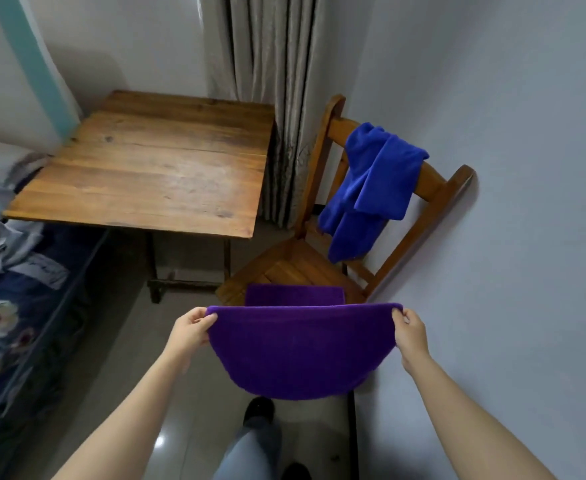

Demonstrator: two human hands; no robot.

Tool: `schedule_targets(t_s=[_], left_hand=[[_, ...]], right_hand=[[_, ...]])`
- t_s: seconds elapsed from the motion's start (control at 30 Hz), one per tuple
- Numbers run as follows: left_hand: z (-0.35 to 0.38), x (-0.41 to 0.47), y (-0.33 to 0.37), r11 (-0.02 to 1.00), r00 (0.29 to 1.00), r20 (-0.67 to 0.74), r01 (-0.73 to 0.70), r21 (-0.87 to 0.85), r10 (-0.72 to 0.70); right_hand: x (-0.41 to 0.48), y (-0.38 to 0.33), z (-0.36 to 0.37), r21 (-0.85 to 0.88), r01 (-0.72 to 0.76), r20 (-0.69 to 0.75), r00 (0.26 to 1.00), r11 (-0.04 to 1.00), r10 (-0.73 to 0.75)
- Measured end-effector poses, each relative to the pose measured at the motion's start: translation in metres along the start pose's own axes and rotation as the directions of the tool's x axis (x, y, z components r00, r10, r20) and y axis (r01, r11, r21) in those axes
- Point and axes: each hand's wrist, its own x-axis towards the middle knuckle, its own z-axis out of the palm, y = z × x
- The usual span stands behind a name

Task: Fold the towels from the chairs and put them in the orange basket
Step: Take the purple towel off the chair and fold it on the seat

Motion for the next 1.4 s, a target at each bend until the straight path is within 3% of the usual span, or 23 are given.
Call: schedule_targets(t_s=[0.27, 0.5, 0.9, 1.2, 1.4], left_hand=[[0.018, 0.086, -0.017, 0.983, 0.983, -0.026, 0.181, 0.023, -0.181], [0.054, 0.161, -0.025, 0.994, 0.982, -0.166, 0.095, 0.050, -0.086], [0.104, 0.299, -0.103, 0.974, 0.909, -0.381, 0.214, 0.080, -0.168], [0.113, 0.326, -0.125, 0.970, 0.900, -0.407, 0.219, 0.110, -0.157], [0.112, 0.344, -0.136, 0.942, 0.913, -0.383, 0.244, 0.229, -0.144]], right_hand=[[0.064, 0.026, 0.041, -0.152, -0.124, -0.059, 0.991, 0.981, 0.116], [0.136, 0.046, 0.085, -0.219, -0.100, -0.102, 0.992, 0.971, 0.079], [0.266, 0.126, 0.158, -0.275, -0.045, -0.042, 0.999, 0.960, 0.035], [0.297, 0.139, 0.171, -0.348, -0.066, -0.016, 0.998, 0.935, 0.064], [0.306, 0.135, 0.176, -0.505, -0.056, 0.021, 0.997, 0.862, 0.078]])
